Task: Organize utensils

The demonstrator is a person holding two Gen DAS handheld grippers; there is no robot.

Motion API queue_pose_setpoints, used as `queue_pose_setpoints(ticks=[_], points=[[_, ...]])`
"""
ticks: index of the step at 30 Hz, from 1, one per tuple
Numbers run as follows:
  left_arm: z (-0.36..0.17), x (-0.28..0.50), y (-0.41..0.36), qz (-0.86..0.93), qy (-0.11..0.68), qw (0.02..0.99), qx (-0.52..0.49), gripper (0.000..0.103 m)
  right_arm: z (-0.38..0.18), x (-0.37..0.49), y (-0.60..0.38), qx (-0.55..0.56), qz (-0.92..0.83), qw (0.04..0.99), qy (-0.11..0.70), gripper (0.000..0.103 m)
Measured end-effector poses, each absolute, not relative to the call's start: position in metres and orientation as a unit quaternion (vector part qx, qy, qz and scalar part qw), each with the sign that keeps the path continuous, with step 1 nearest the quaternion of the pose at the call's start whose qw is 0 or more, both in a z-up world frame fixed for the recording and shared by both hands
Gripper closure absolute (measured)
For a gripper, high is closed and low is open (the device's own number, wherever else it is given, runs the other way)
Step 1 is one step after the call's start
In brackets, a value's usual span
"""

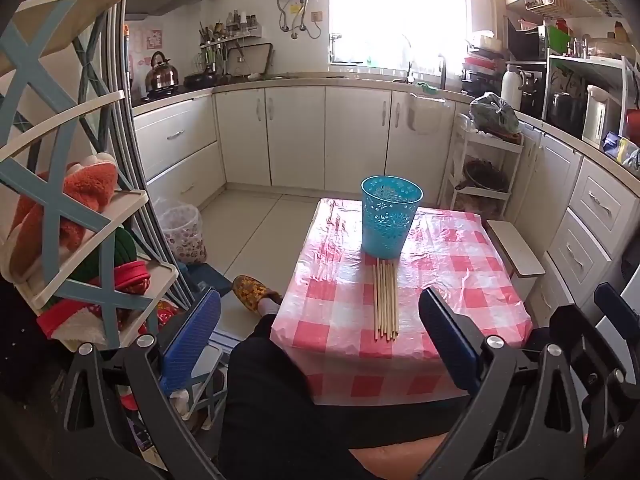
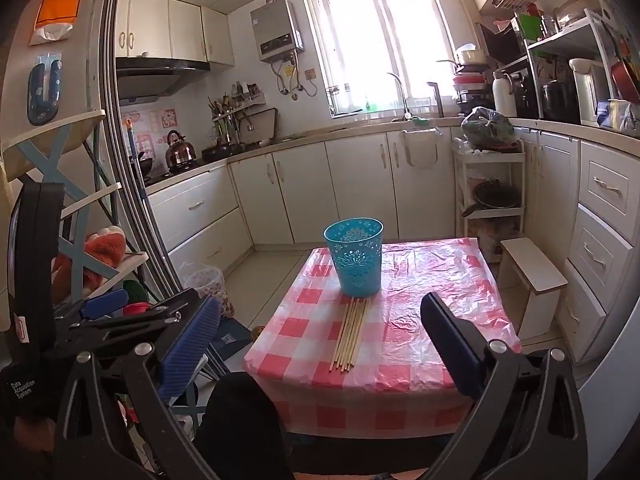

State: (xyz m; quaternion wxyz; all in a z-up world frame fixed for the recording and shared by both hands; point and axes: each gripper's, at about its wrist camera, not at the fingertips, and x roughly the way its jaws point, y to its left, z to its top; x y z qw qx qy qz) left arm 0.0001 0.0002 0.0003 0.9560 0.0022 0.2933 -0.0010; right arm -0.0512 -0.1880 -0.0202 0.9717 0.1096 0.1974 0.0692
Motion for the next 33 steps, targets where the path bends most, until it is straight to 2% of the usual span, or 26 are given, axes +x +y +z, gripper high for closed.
queue_pose_setpoints(ticks=[33], points=[[-0.0005, -0.0008, -0.0016, 0.000, 0.292, 0.956, 0.002, 0.008, -0.0265, -0.0502, -0.1810, 0.101, 0.075, 0.970, 0.206, 0.006]])
